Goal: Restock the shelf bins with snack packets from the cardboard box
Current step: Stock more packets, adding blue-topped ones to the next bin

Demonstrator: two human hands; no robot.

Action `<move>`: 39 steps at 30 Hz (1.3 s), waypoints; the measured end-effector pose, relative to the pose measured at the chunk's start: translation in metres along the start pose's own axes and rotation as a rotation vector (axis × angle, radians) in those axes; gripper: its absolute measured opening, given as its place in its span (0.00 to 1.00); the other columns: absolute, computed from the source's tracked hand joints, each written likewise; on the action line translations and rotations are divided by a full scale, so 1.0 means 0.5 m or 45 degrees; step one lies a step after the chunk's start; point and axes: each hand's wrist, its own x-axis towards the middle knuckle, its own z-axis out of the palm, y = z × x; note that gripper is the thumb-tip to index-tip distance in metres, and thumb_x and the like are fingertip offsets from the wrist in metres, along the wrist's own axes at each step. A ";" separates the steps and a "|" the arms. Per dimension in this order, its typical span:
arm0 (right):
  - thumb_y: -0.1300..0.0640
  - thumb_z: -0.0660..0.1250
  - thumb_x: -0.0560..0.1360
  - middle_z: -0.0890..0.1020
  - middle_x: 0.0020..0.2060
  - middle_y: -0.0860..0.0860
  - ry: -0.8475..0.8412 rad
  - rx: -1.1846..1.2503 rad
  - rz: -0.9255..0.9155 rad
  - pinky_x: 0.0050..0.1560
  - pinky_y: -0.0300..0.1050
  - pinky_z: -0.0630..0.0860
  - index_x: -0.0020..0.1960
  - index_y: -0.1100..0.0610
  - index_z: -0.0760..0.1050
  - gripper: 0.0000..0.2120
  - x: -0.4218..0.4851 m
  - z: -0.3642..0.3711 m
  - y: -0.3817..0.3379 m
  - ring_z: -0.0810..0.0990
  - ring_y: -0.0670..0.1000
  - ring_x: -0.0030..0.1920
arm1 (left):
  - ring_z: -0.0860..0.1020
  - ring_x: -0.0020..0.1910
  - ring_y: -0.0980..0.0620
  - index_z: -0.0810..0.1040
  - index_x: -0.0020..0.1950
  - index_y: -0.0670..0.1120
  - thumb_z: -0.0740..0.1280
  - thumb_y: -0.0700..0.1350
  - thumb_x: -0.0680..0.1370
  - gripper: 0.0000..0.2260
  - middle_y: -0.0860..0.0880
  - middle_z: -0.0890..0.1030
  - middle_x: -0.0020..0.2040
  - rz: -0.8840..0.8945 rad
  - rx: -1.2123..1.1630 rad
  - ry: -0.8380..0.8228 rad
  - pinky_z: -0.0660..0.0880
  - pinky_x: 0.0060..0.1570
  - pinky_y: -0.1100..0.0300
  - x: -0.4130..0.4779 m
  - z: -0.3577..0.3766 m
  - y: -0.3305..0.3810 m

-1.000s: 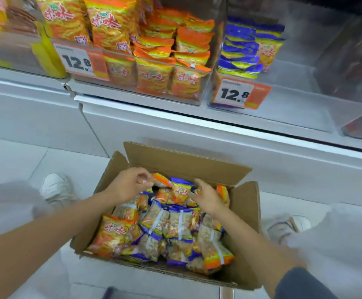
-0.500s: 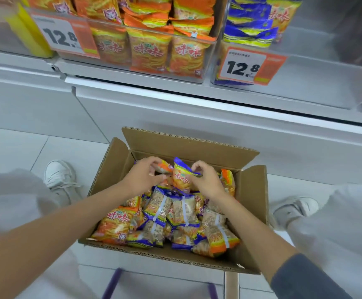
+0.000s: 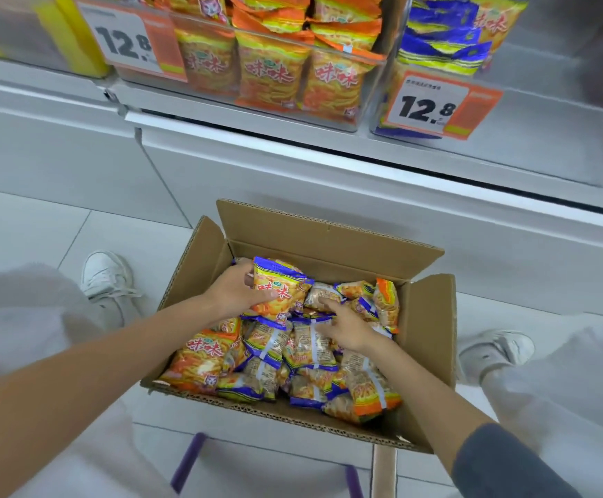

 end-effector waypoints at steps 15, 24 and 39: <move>0.57 0.68 0.78 0.78 0.53 0.51 0.444 0.263 -0.232 0.45 0.54 0.81 0.55 0.54 0.73 0.07 -0.131 -0.139 -0.131 0.80 0.52 0.44 | 0.81 0.50 0.53 0.75 0.62 0.46 0.71 0.45 0.77 0.15 0.48 0.82 0.54 0.185 -0.066 0.018 0.79 0.46 0.60 -0.034 0.020 0.077; 0.66 0.72 0.72 0.70 0.69 0.47 0.350 0.530 -0.400 0.54 0.43 0.80 0.74 0.44 0.65 0.36 -0.227 -0.161 -0.214 0.80 0.46 0.56 | 0.79 0.55 0.51 0.69 0.64 0.49 0.63 0.51 0.81 0.14 0.47 0.80 0.59 0.261 -0.246 -0.056 0.78 0.50 0.57 -0.081 0.051 0.152; 0.57 0.79 0.67 0.67 0.64 0.42 0.431 0.556 -0.390 0.58 0.47 0.79 0.76 0.40 0.56 0.46 -0.193 -0.165 -0.225 0.78 0.44 0.56 | 0.80 0.58 0.48 0.68 0.68 0.52 0.71 0.60 0.72 0.28 0.51 0.81 0.59 0.122 -0.539 -0.182 0.72 0.62 0.36 -0.065 0.037 0.167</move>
